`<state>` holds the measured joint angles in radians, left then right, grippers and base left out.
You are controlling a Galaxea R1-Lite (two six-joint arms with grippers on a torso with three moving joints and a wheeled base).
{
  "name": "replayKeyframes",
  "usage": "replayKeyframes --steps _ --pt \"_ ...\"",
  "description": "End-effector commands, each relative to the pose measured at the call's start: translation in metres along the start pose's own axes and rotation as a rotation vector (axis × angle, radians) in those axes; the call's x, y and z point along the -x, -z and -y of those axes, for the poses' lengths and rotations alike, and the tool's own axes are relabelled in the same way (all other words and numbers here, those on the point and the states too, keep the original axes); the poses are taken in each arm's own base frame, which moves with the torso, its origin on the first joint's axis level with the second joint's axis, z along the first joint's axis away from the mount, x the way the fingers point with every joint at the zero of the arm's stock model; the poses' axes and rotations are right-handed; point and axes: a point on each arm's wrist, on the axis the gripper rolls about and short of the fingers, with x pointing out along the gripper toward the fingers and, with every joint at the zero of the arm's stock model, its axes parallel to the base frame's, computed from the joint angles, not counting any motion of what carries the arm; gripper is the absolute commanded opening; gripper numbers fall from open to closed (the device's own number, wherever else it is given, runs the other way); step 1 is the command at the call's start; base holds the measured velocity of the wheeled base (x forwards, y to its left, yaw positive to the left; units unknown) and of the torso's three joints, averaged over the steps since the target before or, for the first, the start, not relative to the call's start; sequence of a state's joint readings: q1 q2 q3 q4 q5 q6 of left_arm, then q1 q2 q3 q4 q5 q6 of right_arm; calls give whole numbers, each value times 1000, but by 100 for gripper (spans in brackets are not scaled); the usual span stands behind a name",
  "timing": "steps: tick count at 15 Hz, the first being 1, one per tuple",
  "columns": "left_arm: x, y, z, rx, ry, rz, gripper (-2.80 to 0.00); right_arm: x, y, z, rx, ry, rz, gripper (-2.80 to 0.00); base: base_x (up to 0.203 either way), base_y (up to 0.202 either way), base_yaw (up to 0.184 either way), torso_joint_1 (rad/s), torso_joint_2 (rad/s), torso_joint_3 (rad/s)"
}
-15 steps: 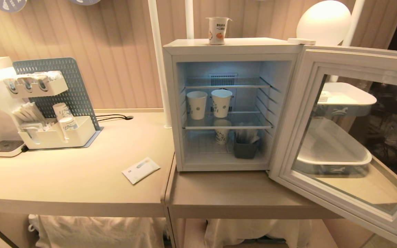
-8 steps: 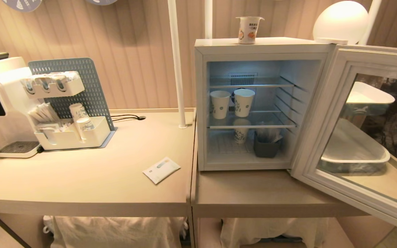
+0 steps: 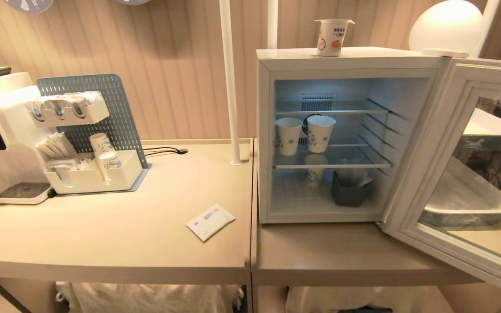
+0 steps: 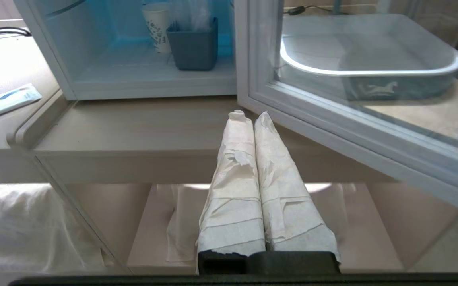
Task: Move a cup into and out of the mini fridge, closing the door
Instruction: Put the yoghurt in the freezer
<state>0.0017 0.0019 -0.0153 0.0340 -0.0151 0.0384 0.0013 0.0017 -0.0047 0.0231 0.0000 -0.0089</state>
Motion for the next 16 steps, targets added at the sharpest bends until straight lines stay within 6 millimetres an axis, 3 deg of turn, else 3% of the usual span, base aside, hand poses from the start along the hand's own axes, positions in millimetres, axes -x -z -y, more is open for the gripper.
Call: replayKeyframes --steps 1,5,8,9,11,13,16 --pt "0 0 0 0 0 -1 -280 0 0 0 0 0 -1 -280 194 0 -1 3 7 6" --pt "0 0 0 5 -1 2 -280 0 0 0 0 -2 -1 -280 180 0 1 5 2 4" --pt "0 0 0 7 -1 2 -280 3 -10 0 15 -4 46 -280 19 0 -1 4 4 -1" --pt "0 0 0 13 -1 2 -280 8 -29 0 20 -5 96 -280 0 0 0 0 0 0" --pt "0 0 0 23 -13 2 -280 18 -88 1 22 0 182 -280 0 0 0 0 0 0" --pt "0 0 0 28 -15 2 -280 1 -130 1 32 -1 142 -280 0 0 0 0 0 0" --pt "0 0 0 28 -15 2 -280 -39 -179 1 58 -28 121 -280 0 0 0 0 0 0"
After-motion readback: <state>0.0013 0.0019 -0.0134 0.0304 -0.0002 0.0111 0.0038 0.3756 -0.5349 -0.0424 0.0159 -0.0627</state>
